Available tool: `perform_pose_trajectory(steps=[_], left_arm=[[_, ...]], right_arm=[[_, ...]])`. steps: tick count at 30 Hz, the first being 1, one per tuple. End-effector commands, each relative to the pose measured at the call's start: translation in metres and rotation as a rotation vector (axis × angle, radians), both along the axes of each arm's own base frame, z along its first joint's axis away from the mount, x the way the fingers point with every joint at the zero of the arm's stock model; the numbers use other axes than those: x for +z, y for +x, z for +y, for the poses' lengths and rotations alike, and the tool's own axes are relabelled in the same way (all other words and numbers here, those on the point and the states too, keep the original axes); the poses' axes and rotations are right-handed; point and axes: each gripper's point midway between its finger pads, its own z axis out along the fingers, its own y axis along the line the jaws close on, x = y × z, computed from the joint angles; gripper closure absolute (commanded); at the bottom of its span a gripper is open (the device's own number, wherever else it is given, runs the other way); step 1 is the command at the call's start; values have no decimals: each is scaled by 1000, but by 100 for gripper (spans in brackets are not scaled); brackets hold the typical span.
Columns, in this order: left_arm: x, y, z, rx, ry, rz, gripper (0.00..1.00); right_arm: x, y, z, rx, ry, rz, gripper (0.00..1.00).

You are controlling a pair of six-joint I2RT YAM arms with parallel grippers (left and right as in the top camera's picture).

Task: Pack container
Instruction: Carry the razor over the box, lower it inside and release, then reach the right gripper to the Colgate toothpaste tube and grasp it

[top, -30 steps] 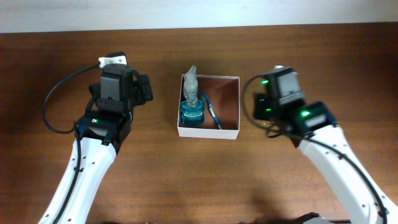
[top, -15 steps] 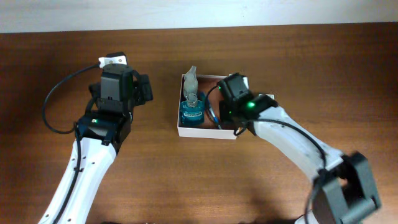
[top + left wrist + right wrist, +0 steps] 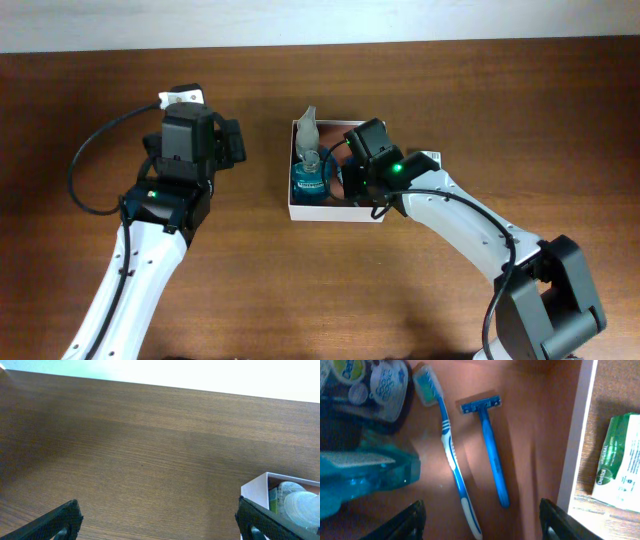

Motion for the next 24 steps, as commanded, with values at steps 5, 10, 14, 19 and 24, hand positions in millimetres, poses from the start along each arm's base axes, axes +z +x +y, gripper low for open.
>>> perform_pose_trajectory(steps=[5,10,14,19,24], left_arm=[[8,1,3,9,6,-19,1],[8,1,3,9,6,-19,1],[8,1,3,9,6,-19,1],[8,1,3,9,6,-19,1],[8,1,3,9,6,-19,1]], right_arm=[[82,-2,-47,-92,28,-139,29],[117,-19,-127,-238,-20,-165,13],[103,-34,-176,-313,-83,-71,1],[58,-50,-209,-387,-116,90,1],[6,-51,-221,-351,-158,240,1]])
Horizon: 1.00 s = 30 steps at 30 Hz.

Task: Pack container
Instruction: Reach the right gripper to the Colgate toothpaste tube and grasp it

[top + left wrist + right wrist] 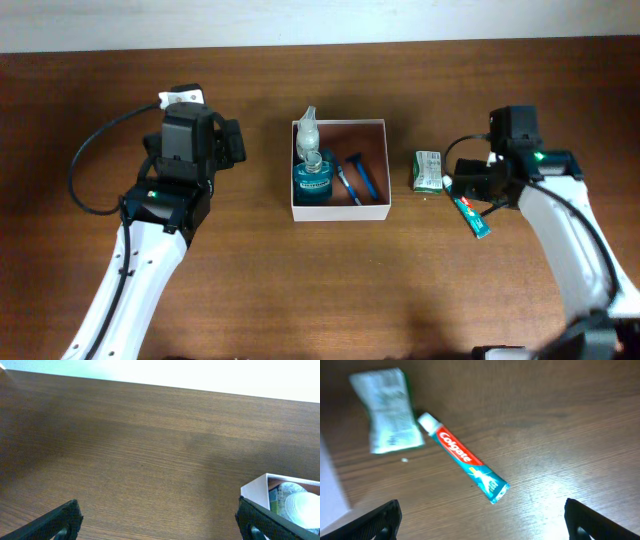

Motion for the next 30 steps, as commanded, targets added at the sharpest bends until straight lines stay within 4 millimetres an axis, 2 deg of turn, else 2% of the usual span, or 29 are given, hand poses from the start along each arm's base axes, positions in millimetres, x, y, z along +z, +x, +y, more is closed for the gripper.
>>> perform_pose_trajectory(steps=[1,5,8,11,18,22,23,25,27,30], left_arm=[[8,1,3,9,6,-20,1],[8,1,3,9,6,-20,1],[8,1,3,9,6,-20,1],[8,1,3,9,6,-20,1],[8,1,3,9,6,-20,1],[8,1,3,9,6,-20,1],[8,1,3,9,6,-20,1],[8,1,3,9,6,-20,1],[8,1,3,9,6,-20,1],[8,1,3,9,6,-20,1]], right_arm=[[-44,-4,0,86,8,140,1],[-86,-8,3,102,35,263,1],[-107,-9,6,146,47,313,2],[-118,-8,6,146,49,329,3],[-121,1,5,160,43,299,7],[-121,2,5,215,35,302,25],[-121,1,5,217,35,304,38],[-122,-1,5,217,36,311,56],[-122,-3,5,216,37,320,57],[-122,-8,5,216,39,337,75]])
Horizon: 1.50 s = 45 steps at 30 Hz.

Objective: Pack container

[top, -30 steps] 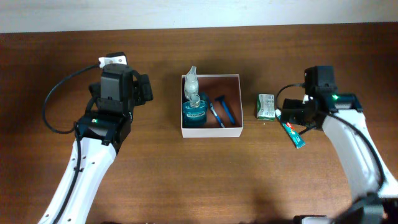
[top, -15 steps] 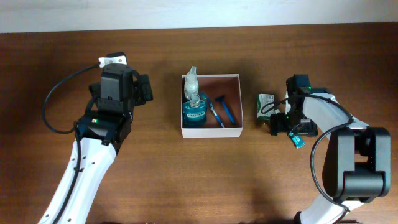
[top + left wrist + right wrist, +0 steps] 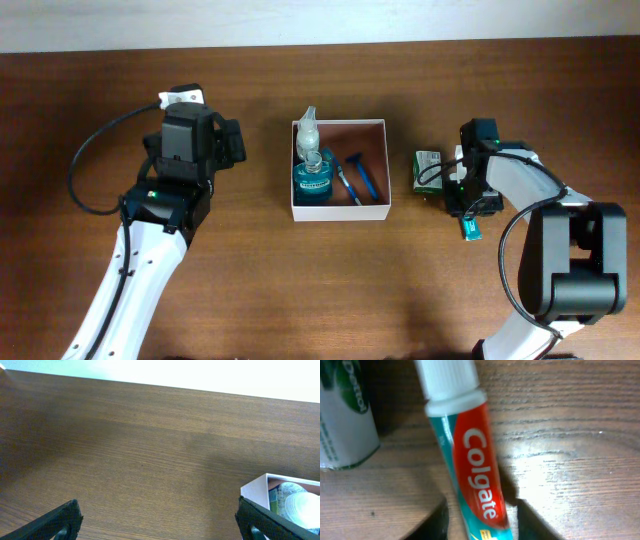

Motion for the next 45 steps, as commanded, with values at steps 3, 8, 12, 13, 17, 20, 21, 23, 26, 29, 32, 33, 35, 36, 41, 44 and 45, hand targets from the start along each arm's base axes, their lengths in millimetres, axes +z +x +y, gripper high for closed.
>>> perform_pose_trajectory(steps=[3,8,12,13,17,20,21,23,26,29,32,33,35,36,41,44,45], left_arm=[[8,1,3,9,7,-19,1],[8,1,3,9,7,-19,1],[8,1,3,9,7,-19,1],[8,1,3,9,7,-19,1],[8,1,3,9,7,-19,1],[8,1,3,9,7,-19,1],[8,1,3,9,7,-19,1],[8,1,3,9,7,-19,1],[8,1,3,9,7,-19,1],[8,1,3,9,6,-19,0],[8,1,3,9,7,-19,0],[8,1,3,9,7,-19,1],[8,1,3,9,7,-19,1],[8,1,3,9,7,-19,0],[8,1,3,9,7,-19,1],[8,1,3,9,7,-19,1],[8,1,3,9,7,-19,1]], right_arm=[[-7,-10,-2,5,0,44,81],[-2,-10,-2,-3,0,44,91],[15,-6,-2,-18,-1,-2,96],[20,-5,-2,-24,-2,-16,95],[56,2,11,-24,71,-117,94],[90,5,28,-9,171,-206,88],[108,7,44,8,260,-259,80],[133,8,66,41,386,-330,79],[162,5,84,81,470,-409,79],[173,6,101,120,491,-444,80],[172,7,113,160,481,-449,78],[169,8,110,132,448,-444,77],[165,10,100,81,388,-441,59],[163,10,95,56,362,-436,57],[155,7,78,-34,274,-419,1],[153,12,78,-34,275,-426,1],[151,13,78,-34,275,-422,1]])
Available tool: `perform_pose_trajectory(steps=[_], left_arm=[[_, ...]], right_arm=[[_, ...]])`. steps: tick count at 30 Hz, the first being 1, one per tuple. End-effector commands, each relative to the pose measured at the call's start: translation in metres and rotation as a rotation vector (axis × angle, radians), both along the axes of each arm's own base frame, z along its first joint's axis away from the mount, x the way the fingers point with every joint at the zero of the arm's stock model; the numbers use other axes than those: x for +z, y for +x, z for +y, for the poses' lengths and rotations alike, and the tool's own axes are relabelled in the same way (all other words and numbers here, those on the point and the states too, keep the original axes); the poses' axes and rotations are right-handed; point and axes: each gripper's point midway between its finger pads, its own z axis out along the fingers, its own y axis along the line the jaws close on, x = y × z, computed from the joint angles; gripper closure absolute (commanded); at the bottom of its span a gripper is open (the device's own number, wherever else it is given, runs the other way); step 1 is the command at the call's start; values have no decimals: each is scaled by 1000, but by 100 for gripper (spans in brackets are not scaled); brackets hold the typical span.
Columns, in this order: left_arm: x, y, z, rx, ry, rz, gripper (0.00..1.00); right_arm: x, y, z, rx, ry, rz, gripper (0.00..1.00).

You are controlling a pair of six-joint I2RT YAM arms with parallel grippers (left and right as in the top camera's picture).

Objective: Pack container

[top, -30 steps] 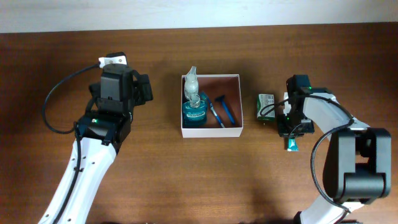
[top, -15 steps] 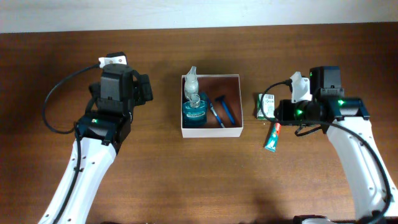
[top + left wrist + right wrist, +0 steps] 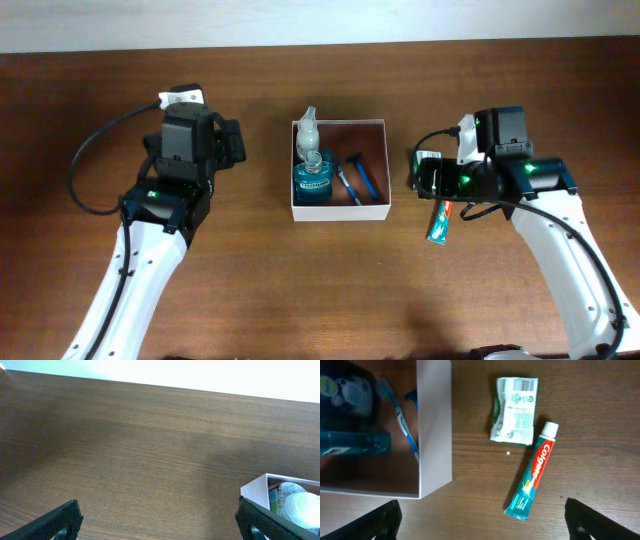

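The white box (image 3: 340,212) in the middle of the table holds a blue mouthwash bottle (image 3: 309,183), a clear bottle, a blue toothbrush (image 3: 402,417) and a blue razor (image 3: 365,178). To its right on the table lie a green wipes packet (image 3: 514,410) and a red-and-teal toothpaste tube (image 3: 534,477), cap pointing away from me. My right gripper (image 3: 482,532) hovers open and empty, high over the box's right wall and the tube. My left gripper (image 3: 157,530) is open over bare wood left of the box.
Brown wooden table (image 3: 300,290) with a pale wall along its far edge. The box's corner (image 3: 255,491) shows at the right of the left wrist view.
My right gripper was low, its jaws straddling the toothpaste; now it is high and open, shifted toward the box. The tube lies turned and a little nearer the box. Left arm unmoved.
My right gripper was open inside the box over the toothbrush and razor. Then it was out to the right above the toothpaste and packet, then down close around the tube. Now it is up again, empty, with the tube turned on the table.
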Motion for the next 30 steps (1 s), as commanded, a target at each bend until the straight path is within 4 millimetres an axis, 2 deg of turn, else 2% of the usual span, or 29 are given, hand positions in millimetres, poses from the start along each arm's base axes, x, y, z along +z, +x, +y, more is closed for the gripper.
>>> perform_pose_trajectory(steps=[1,4,5,7,9,11,13,15,26,27,30], left_arm=[[8,1,3,9,6,-19,1],[8,1,3,9,6,-19,1],[8,1,3,9,6,-19,1],[8,1,3,9,6,-19,1],[8,1,3,9,6,-19,1],[8,1,3,9,6,-19,0],[8,1,3,9,6,-19,1],[8,1,3,9,6,-19,1],[8,1,3,9,6,-19,1],[8,1,3,9,6,-19,1],[8,1,3,9,6,-19,1]], right_arm=[[-6,7,-5,-31,-27,10,1],[-22,3,-6,-32,-39,73,1],[-33,2,-8,-36,-51,106,0],[-53,0,-11,-40,-71,166,8],[-72,-2,-13,-46,-89,223,24],[-94,-5,-27,-138,-147,295,31],[-107,-6,-38,-205,-200,332,35],[-117,-9,-49,-268,-253,359,35],[-163,-25,-50,-274,-252,342,35],[-164,-25,-50,-274,-251,337,39],[-160,-21,-50,-272,-250,326,69]])
